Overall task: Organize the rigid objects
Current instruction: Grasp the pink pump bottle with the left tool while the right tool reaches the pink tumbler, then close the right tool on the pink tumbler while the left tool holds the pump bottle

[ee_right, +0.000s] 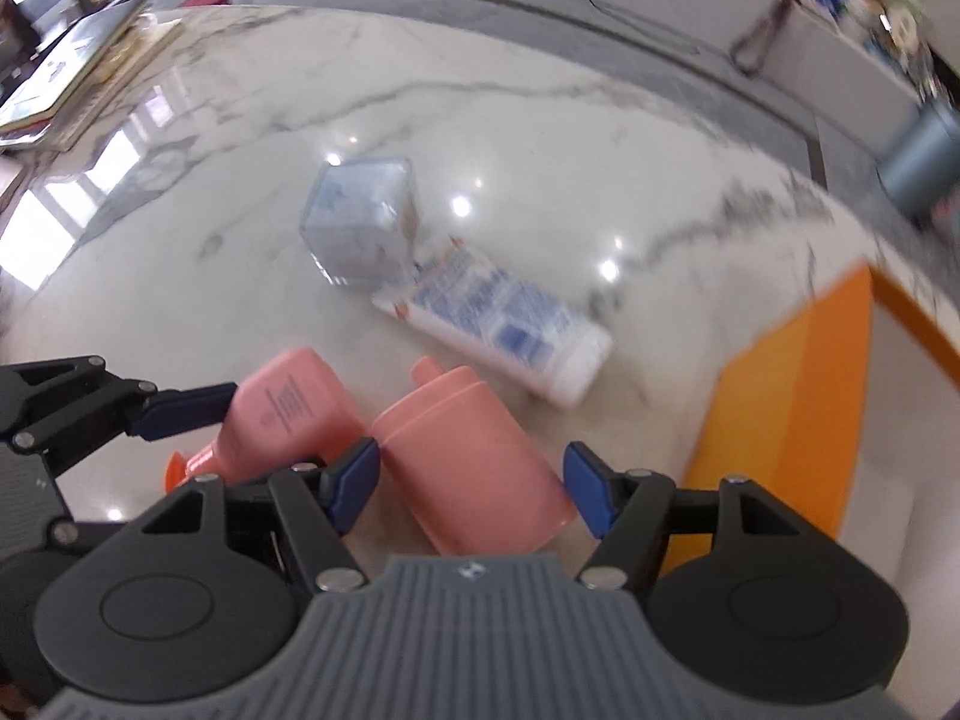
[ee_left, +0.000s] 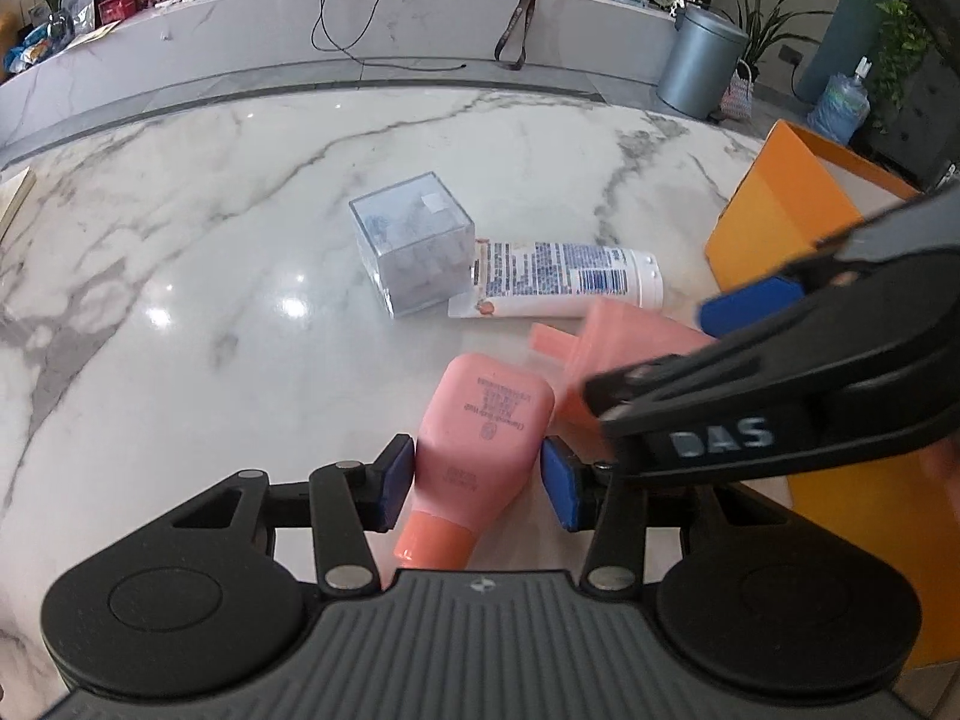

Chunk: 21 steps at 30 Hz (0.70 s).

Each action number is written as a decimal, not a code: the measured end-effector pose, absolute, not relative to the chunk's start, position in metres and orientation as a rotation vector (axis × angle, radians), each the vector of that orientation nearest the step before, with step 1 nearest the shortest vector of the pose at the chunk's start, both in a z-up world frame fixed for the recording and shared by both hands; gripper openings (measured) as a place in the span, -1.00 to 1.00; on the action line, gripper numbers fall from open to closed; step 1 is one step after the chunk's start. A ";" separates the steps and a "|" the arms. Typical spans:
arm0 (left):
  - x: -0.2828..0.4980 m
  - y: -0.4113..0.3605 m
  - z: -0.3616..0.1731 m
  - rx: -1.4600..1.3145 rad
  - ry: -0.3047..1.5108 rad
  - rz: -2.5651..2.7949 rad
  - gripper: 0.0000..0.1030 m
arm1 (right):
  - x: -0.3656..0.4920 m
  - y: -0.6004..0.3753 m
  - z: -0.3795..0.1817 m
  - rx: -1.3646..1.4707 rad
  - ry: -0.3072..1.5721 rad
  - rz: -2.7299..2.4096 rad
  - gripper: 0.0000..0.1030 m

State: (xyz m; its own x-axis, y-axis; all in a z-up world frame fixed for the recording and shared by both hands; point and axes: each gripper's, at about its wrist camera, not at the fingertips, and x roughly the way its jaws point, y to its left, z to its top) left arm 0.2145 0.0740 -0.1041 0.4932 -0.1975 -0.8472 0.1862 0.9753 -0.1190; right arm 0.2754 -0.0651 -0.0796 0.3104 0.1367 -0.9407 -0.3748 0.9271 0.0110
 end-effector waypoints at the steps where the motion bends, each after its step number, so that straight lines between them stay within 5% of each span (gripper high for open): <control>1: 0.215 0.074 -0.105 -0.013 1.035 -0.231 -0.02 | 0.273 -0.067 -0.079 -0.215 1.218 0.340 0.32; 21: 0.215 0.074 -0.113 -0.007 1.084 -0.218 -0.11 | 0.265 -0.075 -0.094 -0.131 1.198 0.327 0.18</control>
